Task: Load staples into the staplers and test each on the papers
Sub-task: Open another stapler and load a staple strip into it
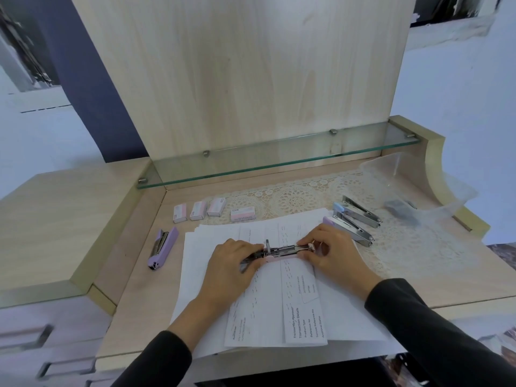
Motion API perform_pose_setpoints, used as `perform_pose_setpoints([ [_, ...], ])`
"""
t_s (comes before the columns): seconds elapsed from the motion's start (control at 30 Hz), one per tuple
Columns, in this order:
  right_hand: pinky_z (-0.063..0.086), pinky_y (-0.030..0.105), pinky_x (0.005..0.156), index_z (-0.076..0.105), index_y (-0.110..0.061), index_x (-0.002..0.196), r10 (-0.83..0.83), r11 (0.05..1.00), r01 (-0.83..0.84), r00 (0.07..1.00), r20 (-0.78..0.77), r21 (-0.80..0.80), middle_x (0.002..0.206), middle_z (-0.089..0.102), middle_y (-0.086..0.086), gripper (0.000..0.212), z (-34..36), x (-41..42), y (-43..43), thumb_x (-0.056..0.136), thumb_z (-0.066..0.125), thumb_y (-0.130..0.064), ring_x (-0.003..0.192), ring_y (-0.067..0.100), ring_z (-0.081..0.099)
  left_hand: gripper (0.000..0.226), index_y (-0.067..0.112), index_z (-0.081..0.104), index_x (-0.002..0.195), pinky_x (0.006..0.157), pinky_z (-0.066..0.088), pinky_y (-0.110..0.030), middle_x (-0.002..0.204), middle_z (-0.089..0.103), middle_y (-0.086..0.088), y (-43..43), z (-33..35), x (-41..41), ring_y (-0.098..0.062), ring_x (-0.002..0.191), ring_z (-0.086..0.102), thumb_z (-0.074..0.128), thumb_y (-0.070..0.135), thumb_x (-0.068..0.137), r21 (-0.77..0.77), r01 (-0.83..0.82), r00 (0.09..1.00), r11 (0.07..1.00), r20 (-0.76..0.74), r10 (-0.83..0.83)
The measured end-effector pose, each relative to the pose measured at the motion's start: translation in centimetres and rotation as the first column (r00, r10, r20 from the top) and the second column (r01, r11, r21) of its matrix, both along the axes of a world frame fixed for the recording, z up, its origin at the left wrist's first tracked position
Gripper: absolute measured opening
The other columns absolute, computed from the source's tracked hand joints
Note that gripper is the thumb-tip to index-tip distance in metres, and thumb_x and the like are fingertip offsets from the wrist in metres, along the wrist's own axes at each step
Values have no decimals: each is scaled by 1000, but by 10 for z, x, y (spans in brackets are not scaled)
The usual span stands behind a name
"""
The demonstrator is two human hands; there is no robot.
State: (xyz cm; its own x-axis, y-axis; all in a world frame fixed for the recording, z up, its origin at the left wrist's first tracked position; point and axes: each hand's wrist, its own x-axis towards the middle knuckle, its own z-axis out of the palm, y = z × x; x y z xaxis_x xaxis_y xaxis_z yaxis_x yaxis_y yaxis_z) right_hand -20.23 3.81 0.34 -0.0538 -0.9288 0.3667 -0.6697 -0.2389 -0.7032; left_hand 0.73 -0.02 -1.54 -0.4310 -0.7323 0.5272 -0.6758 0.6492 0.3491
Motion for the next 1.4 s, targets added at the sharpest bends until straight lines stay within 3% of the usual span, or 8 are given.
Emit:
perform_pose_setpoints([
  [0.2,14,10,107,71,-12,78,-1,1000,1,1000,5,5,68,52,-18,11,-1,-1,-1,68,76,-10,67,-3,52,37,16,71,95,71,27,-17,79,67,4,0,-1,-1,-5,77,46,51,44,81,-55,-17,1000,998,26,18],
  [0.37,31,21,96,71,-16,79,11,1000,-11,999,34,10,69,55,-12,16,0,1,2,67,76,-8,62,-2,51,35,15,72,92,71,28,-18,78,68,3,2,0,0,-6,77,46,51,42,80,-52,-17,1000,998,9,18],
  [0.6,20,28,113,70,-19,71,2,998,0,999,33,-56,74,64,-12,17,0,0,3,67,75,-4,68,17,57,36,11,71,89,67,38,-23,77,69,-1,3,-2,0,-8,77,47,53,39,78,-75,2,999,997,-35,-4],
  [0.83,21,29,112,75,-21,80,17,997,-22,997,-71,-70,79,69,-8,19,1,-3,5,71,72,-4,74,3,60,35,11,72,90,69,33,-17,76,68,-1,3,-1,1,-7,75,45,52,38,77,-75,-7,999,997,-45,4],
  [0.97,40,33,93,75,-23,83,52,995,-68,972,-228,-66,85,65,2,19,3,-5,5,71,74,-9,76,13,53,35,12,72,90,71,33,-19,77,68,0,4,-1,2,-8,77,45,52,37,78,-75,-7,999,997,-41,4],
  [1.03,36,22,68,75,-23,81,67,994,-89,959,-275,-66,78,58,2,18,9,0,5,68,76,-10,71,15,45,32,12,72,89,71,32,-17,77,68,0,4,0,2,-7,77,45,56,36,77,-76,-5,999,997,-39,2],
  [1.17,36,33,61,75,-20,78,102,989,-133,931,-352,-64,64,53,3,16,12,19,2,66,76,-10,63,13,41,25,13,72,88,69,32,-16,76,67,1,4,-2,3,-8,76,45,65,32,73,-75,-17,999,997,-32,15],
  [1.4,24,16,93,73,-15,77,-77,989,84,995,-65,125,64,42,-13,8,22,25,-1,80,66,-18,57,3,42,32,14,71,89,68,35,-19,76,66,3,5,-1,4,-6,76,46,54,38,77,-74,1,999,997,-32,-3],
])
